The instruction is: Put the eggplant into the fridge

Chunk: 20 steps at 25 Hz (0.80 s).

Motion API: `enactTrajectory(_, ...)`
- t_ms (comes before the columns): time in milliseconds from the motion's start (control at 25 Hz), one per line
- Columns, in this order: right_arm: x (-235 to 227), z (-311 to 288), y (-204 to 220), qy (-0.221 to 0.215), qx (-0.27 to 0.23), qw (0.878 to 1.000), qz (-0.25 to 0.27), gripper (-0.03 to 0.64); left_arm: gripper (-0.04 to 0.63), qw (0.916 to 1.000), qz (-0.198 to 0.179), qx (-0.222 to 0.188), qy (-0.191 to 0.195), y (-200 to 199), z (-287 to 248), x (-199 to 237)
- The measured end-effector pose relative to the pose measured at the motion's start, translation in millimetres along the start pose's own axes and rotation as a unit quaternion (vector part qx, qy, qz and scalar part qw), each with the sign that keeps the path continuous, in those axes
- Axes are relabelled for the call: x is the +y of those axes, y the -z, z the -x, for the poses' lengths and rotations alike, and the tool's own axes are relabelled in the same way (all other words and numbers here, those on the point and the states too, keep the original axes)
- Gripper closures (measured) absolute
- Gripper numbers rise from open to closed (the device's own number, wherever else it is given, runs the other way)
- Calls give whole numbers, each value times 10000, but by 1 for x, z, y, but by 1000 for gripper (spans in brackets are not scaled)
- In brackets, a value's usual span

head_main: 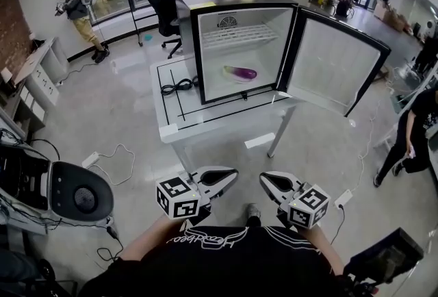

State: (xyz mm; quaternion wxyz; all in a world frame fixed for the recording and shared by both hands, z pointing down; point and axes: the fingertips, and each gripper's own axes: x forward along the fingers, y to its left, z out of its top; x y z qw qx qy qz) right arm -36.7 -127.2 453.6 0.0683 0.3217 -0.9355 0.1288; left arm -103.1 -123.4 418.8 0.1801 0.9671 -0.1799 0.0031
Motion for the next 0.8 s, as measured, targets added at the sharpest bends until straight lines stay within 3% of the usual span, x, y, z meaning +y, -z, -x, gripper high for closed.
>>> enactTrajectory(600, 14, -4, -2, -131, -16, 9999, 27, 610, 588, 10000, 18, -70, -5, 1, 10, -3)
enactTrajectory(800, 12, -1, -3, -95, -4, 10000, 21, 611, 588, 9997, 193, -138, -32, 2, 10, 2)
